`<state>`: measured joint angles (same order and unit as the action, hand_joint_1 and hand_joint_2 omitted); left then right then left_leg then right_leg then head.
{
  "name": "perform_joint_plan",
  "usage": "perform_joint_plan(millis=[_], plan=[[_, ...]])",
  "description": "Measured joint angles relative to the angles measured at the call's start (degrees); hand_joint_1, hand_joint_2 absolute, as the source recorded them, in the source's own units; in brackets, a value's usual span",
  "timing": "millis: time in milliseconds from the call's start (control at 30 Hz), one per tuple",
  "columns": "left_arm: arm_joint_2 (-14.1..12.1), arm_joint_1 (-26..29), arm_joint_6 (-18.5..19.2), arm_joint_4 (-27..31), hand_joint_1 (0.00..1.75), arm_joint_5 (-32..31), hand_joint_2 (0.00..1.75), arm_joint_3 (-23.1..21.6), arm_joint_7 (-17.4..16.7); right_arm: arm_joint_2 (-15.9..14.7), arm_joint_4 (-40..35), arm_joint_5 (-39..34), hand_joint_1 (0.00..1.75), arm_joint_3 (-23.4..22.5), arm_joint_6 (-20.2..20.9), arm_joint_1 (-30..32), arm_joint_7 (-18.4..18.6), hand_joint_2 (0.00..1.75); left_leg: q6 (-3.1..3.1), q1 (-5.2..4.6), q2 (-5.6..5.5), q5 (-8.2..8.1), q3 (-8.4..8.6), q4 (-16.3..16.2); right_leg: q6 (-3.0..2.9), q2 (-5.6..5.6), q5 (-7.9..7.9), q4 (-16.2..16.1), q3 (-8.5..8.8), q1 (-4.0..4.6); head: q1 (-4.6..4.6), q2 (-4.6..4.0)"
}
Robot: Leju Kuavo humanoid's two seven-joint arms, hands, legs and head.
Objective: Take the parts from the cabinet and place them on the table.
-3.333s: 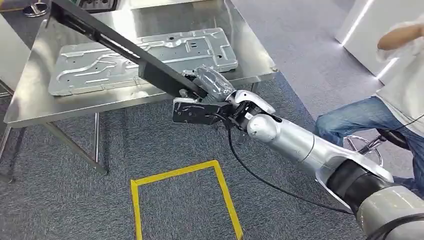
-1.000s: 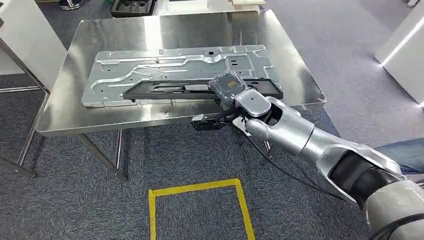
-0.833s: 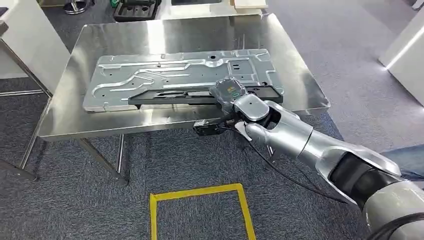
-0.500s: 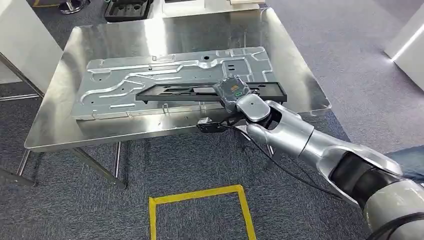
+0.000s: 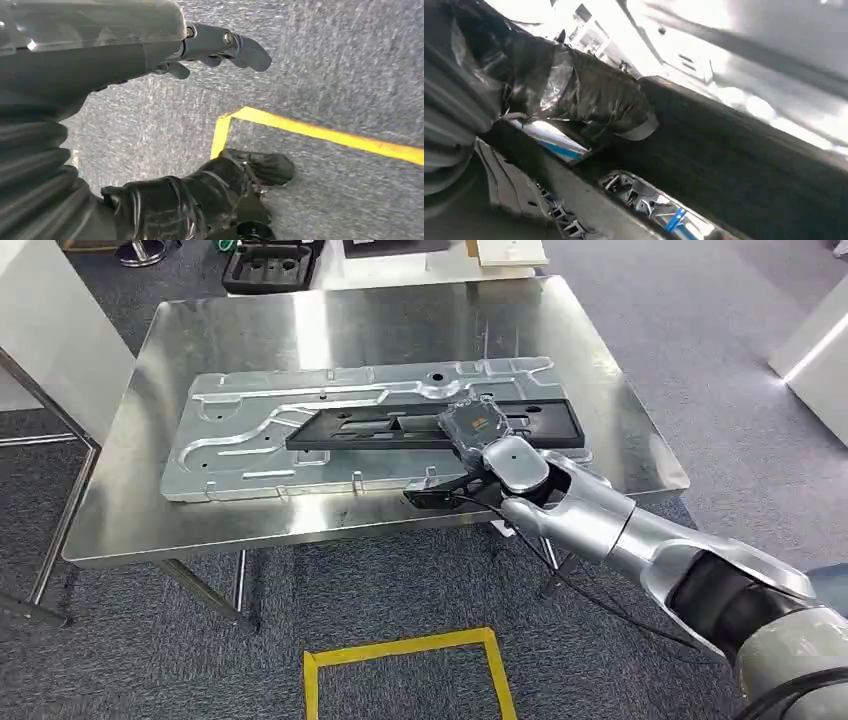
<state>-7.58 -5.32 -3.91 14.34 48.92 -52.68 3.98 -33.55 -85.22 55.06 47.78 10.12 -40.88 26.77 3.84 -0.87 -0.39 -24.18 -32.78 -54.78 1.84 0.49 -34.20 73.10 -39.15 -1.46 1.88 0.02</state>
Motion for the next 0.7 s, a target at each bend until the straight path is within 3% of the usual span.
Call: perform_joint_plan(millis=[33, 67, 100, 133, 167, 200, 233, 267, 333, 367, 400, 433, 500, 533, 567, 600, 633, 667, 700], plan=[[0.1, 0.1, -0.1, 0.0, 0.00, 0.0, 1.75, -0.1, 0.0, -0.2, 0.1, 0.0, 1.75, 0.0, 0.0, 0.7, 0.1, 1.75, -0.06, 0.04, -0.17, -0.57, 0.69, -0.1, 0.35, -0.02, -0.66, 1.3, -1.63, -0.09, 0.02, 0.00], [0.1, 0.2, -0.2, 0.0, 0.00, 0.0, 1.75, -0.2, 0.0, -0.4, 0.3, 0.0, 1.75, 0.0, -0.1, 1.3, 0.2, 1.75, -0.23, 0.17, -0.32, -1.09, 1.39, -0.3, 0.72, -0.04, 0.49, 0.1, -1.88, -0.19, 0.00, 0.00], [0.2, 0.3, -0.3, 0.0, 0.00, 0.2, 1.75, -0.2, 0.0, -0.7, 0.5, 0.0, 1.75, 0.0, -0.1, 1.6, 0.4, 1.75, -0.53, 0.34, -0.42, -1.79, 2.01, -0.6, 0.94, -0.11, 3.06, -3.3, -1.39, -0.35, 0.02, -0.02], [0.2, 0.3, -0.5, 0.0, 0.00, 0.2, 1.75, -0.2, 0.0, -0.8, 0.6, 0.0, 1.75, -0.3, -0.1, 1.8, 0.7, 1.75, -0.85, 0.53, -0.45, -2.53, 2.43, -1.2, 1.44, -0.23, 6.64, -7.7, -0.45, -0.59, 0.02, 0.00], [0.2, 0.2, -0.8, 0.0, 0.00, 0.5, 1.75, -0.2, 0.0, -1.1, 0.8, -0.2, 1.75, -0.8, -0.1, 2.1, 1.1, 1.75, -1.18, 0.58, -0.46, -3.45, 2.52, -2.0, 1.99, -0.43, 11.19, -12.4, 0.40, -1.02, 0.02, -0.02], [0.1, 0.3, -1.0, 0.0, 0.00, 0.5, 1.75, -0.4, 0.2, -1.2, 1.2, -0.4, 1.75, -1.3, -0.3, 2.5, 1.4, 1.75, -1.61, 0.47, -0.59, -4.18, 2.60, -3.0, 1.70, -0.57, 11.10, -12.9, -0.40, -0.76, -0.02, -0.02], [0.1, 0.1, -1.1, 0.0, 0.00, 0.6, 1.75, -0.5, 0.4, -1.3, 1.5, -0.6, 1.75, -1.5, -0.3, 2.5, 1.7, 1.75, -1.99, 0.47, -0.61, -4.61, 1.67, -3.4, 0.47, -0.52, 10.27, -12.7, -0.08, -0.56, 0.15, -0.02], [0.1, 0.1, -1.1, 0.0, 0.00, 0.6, 1.75, -0.6, 0.4, -1.6, 1.7, -0.6, 1.75, -1.6, -0.3, 3.2, 1.9, 1.75, -2.36, 0.39, -0.64, -4.89, 1.41, -3.9, -0.42, -0.28, 11.26, -12.4, -0.33, -0.37, 0.02, 0.00], [0.1, 0.3, -1.1, 0.0, 0.00, 0.9, 1.75, -0.7, 0.8, -2.0, 2.1, -0.9, 1.75, -2.1, -0.4, 3.9, 2.1, 1.75, -2.75, 0.42, -0.65, -5.15, 1.64, -3.7, -1.05, -0.28, 11.08, -12.3, -0.16, -0.42, 0.11, 0.00], [0.2, 0.2, -1.1, 0.0, 0.00, 1.1, 1.75, -0.7, 0.9, -2.1, 2.2, -1.2, 1.75, -2.5, -0.5, 4.0, 2.3, 1.75, -2.97, 0.60, -0.44, -4.99, 0.84, -5.2, -1.35, -0.23, 11.02, -12.7, 0.25, -0.60, 0.11, 0.00], [0.2, 0.1, -1.1, 0.0, 0.00, 1.2, 1.75, -0.7, 1.1, -2.2, 2.4, -1.6, 1.75, -3.0, -0.5, 4.0, 2.5, 1.75, -3.37, 0.60, -0.15, -4.74, -0.96, -8.5, -1.48, -0.24, 10.93, -13.0, 0.61, -0.67, 0.00, 0.00], [0.3, -0.1, -1.0, 0.0, 0.00, 1.4, 1.75, -0.7, 1.2, -2.3, 2.8, -2.1, 1.75, -3.7, -0.6, 4.2, 2.8, 1.75, -3.70, 0.78, -0.01, -5.77, -3.40, -12.5, -1.61, -0.23, 10.82, -13.1, 0.84, -0.69, 0.02, 0.00], [0.3, -0.3, -1.0, 0.0, 0.00, 1.7, 1.75, -0.8, 1.5, -2.6, 4.1, -3.4, 1.75, -4.8, -1.2, 5.0, 3.2, 1.75, -4.20, 0.93, 0.12, -10.02, -8.58, -20.4, -1.83, -0.34, 10.43, -13.1, 1.25, -0.53, 0.00, 0.00], [0.3, -0.2, -0.9, 0.0, 0.00, 1.7, 1.75, -0.8, 1.6, -2.7, 4.7, -3.7, 1.75, -5.2, -1.5, 5.6, 3.3, 1.75, -4.19, 0.92, 0.12, -10.63, -10.14, -22.1, -1.91, -0.40, 10.26, -13.1, 1.45, -0.38, 0.00, 0.00], [0.3, -0.1, -0.9, 0.0, 0.00, 1.7, 1.75, -0.8, 1.6, -2.9, 5.2, -3.8, 1.75, -5.7, -1.7, 6.1, 3.3, 1.75, -3.95, 0.90, 0.12, -9.61, -10.39, -21.3, -2.01, -0.35, 10.10, -13.1, 1.69, -0.18, 0.00, 0.00], [0.3, 0.0, -0.9, 0.0, 0.00, 1.7, 1.75, -0.8, 1.6, -2.9, 5.6, -4.0, 0.00, -6.2, -1.9, 6.2, 3.2, 0.00, -3.38, 0.76, 0.10, -7.14, -9.25, -17.8, -2.13, -0.16, 9.97, -13.1, 1.95, 0.08, 0.00, 0.00], [0.3, 0.0, -1.2, 0.0, 0.00, 1.7, 1.75, -0.8, 1.7, -3.0, 5.9, -4.7, 0.00, -6.8, -1.9, 6.3, 3.4, 0.00, -2.52, 0.51, 0.07, -4.28, -7.28, -13.1, -2.19, -0.03, 9.90, -13.2, 2.22, 0.41, 0.00, 0.00], [0.3, -0.1, -1.6, 0.0, 0.00, 1.7, 1.75, -0.8, 1.7, -3.0, 6.5, -5.5, 0.00, -7.5, -2.1, 6.4, 3.5, 0.00, -1.22, -0.04, 0.07, -1.34, -4.82, -7.6, -2.22, 0.04, 9.85, -13.3, 2.49, 0.58, 0.00, 0.00], [-0.3, -0.1, -1.9, 0.0, 0.00, 1.7, 1.75, -0.8, 1.6, -3.0, 7.0, -6.6, 0.00, -8.1, -2.4, 6.7, 3.3, 0.00, 0.39, -0.83, 0.17, -0.47, -3.40, -4.0, -2.21, 0.02, 9.82, -13.4, 2.71, 0.45, 0.07, 0.00]])
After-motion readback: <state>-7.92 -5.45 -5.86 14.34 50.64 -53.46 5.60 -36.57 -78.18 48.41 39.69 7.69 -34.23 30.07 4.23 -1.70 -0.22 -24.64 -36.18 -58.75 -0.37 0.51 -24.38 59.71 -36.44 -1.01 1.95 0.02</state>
